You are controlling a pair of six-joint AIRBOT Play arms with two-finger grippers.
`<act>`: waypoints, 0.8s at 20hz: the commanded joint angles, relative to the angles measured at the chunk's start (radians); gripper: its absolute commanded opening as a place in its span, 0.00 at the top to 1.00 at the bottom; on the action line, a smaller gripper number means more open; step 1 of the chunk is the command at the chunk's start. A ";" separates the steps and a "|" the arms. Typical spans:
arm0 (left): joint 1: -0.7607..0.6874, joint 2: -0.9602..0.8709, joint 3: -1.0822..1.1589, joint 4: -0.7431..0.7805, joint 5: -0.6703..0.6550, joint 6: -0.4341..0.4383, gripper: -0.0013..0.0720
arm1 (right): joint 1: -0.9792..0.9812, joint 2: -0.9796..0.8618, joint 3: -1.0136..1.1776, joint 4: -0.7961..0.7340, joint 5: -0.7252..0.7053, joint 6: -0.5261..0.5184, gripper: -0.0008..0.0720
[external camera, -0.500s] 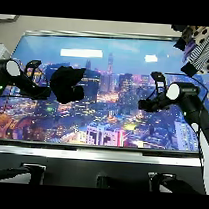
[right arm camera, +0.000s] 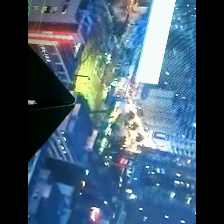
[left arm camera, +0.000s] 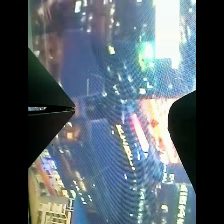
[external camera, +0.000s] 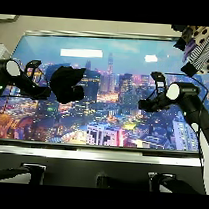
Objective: Fold the clothes and pants, and hang the long-sleeved shirts on hangers.
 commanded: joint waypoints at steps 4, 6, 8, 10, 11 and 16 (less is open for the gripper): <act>0.000 -0.001 0.000 0.000 0.001 0.000 0.96 | 0.001 0.001 0.001 0.000 0.000 0.000 0.95; 0.000 -0.001 0.000 0.000 0.000 0.000 0.96 | 0.001 0.001 0.001 0.000 0.000 0.000 0.95; 0.000 -0.001 0.000 0.000 0.000 0.000 0.96 | 0.001 0.001 0.001 0.001 -0.004 0.000 0.95; 0.000 -0.001 0.000 0.000 0.000 0.000 0.96 | 0.001 0.001 0.001 0.000 -0.017 0.000 0.95; 0.000 -0.003 0.000 0.001 0.000 0.001 0.96 | 0.001 0.001 0.001 0.000 -0.024 0.000 0.95; 0.002 -0.029 0.001 0.000 0.069 -0.027 0.00 | 0.001 0.001 0.001 0.001 -0.073 0.001 0.95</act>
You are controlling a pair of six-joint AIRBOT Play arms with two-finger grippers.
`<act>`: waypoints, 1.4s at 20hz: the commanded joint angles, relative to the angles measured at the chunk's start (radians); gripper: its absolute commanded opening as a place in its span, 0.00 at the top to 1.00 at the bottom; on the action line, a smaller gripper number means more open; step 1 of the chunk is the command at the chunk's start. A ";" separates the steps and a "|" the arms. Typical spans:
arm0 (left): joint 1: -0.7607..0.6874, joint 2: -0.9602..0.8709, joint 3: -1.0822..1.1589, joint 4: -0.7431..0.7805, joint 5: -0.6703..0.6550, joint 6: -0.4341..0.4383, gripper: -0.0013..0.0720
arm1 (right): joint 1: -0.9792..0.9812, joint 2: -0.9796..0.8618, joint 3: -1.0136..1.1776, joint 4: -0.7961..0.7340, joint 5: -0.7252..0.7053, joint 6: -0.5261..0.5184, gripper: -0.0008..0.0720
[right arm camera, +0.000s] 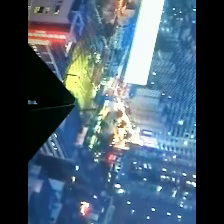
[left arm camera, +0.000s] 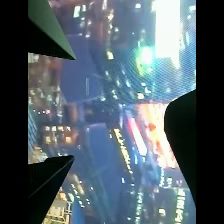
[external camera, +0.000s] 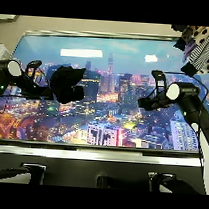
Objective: Fold the clothes and pants, and hang the long-sleeved shirts on hangers.
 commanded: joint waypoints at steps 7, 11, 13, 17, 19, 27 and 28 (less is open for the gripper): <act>-0.007 -0.190 0.003 -0.028 0.501 -0.030 0.00 | 0.001 0.001 0.001 0.007 0.020 0.000 0.94; -0.007 -0.328 0.003 -0.073 0.654 -0.031 0.00 | 0.001 0.001 0.001 0.008 0.038 0.002 0.94; -0.007 -0.369 0.027 -0.091 0.635 -0.030 0.31 | 0.001 0.001 0.001 0.008 0.037 0.026 0.94; -0.015 -0.356 0.090 -0.224 0.535 0.057 0.96 | 0.001 0.002 0.001 0.016 0.105 0.045 0.94; -0.044 -0.333 0.121 -0.333 0.442 0.117 0.96 | 0.001 0.020 0.001 0.013 0.143 0.042 0.92; -0.465 -0.294 0.120 -0.457 0.331 0.024 0.96 | 0.000 0.295 0.001 -0.182 0.321 0.002 0.89; -0.521 -0.304 0.121 -0.457 0.359 -0.002 0.96 | 0.001 0.333 0.001 -0.192 0.335 -0.001 0.89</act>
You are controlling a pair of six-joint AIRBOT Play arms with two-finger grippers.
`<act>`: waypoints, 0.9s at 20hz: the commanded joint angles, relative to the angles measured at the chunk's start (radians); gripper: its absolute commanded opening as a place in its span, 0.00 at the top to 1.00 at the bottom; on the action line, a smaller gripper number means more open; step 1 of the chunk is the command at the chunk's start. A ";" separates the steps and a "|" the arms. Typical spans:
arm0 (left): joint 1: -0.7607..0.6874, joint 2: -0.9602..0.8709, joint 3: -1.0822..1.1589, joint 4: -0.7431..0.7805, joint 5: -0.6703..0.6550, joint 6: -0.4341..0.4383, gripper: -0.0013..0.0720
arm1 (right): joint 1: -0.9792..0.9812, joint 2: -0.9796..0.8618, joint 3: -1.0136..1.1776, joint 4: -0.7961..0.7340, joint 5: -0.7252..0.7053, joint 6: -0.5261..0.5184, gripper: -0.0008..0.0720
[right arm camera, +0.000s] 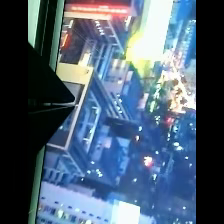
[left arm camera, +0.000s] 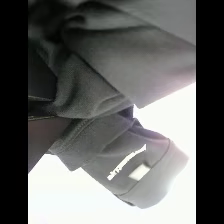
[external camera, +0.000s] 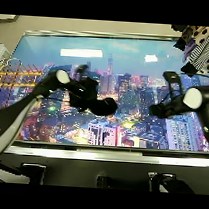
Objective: Fold the clothes and pants, and hang the long-sleeved shirts on hangers.
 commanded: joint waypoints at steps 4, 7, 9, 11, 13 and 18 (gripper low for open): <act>-0.234 -0.049 0.003 -0.032 0.072 -0.113 0.90 | 0.001 0.208 0.001 -0.076 0.084 -0.044 0.88; -0.196 -0.021 0.006 -0.032 0.032 -0.111 0.33 | 0.001 0.215 0.001 -0.008 0.072 0.066 0.72; -0.135 0.023 0.005 -0.031 -0.019 -0.084 0.32 | 0.001 0.203 0.000 0.092 -0.032 0.226 0.72; -0.054 0.075 0.005 0.009 -0.085 -0.058 0.32 | -0.025 0.163 0.004 0.286 -0.151 0.247 0.72; 0.042 0.130 0.003 0.084 -0.142 -0.057 0.32 | -0.147 0.083 0.042 0.588 -0.163 0.160 0.60; 0.292 0.224 0.002 0.097 -0.211 -0.013 0.32 | -0.575 -0.096 0.064 0.866 0.053 -0.227 0.42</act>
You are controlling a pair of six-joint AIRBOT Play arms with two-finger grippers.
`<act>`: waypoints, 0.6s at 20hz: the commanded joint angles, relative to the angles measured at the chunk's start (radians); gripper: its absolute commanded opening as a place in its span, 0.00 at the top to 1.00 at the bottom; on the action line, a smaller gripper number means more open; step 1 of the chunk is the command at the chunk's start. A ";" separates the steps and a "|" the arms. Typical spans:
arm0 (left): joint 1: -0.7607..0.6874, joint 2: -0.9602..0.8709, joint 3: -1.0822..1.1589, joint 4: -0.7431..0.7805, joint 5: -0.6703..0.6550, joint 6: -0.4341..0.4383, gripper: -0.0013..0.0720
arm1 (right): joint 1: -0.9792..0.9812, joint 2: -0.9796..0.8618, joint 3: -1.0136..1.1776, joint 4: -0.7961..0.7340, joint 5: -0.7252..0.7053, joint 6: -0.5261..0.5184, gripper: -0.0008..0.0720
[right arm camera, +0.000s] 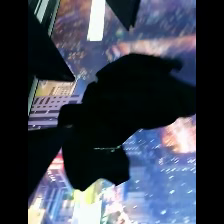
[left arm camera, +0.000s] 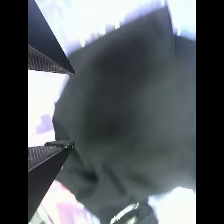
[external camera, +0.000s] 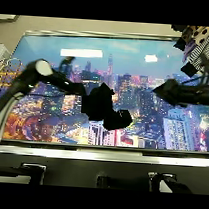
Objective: Fold the clothes and pants, and hang the long-sleeved shirts on hangers.
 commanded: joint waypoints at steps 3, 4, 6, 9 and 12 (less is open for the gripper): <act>0.224 0.061 -0.002 0.011 -0.069 0.034 0.32 | -0.193 -0.091 -0.207 0.067 0.047 -0.259 0.32; 0.248 0.060 -0.006 0.010 -0.067 0.034 0.32 | -0.193 -0.091 -0.288 0.090 -0.005 -0.286 0.32; 0.282 0.060 -0.026 0.010 -0.062 0.036 0.32 | -0.193 -0.096 -0.447 0.093 -0.096 -0.317 0.31; 0.313 0.059 -0.053 0.003 -0.062 0.049 0.25 | -0.172 -0.129 -0.608 0.180 -0.158 -0.409 0.31; 0.322 0.056 -0.058 -0.013 -0.058 0.067 0.22 | 0.023 -0.178 -0.627 0.168 -0.298 -0.403 0.30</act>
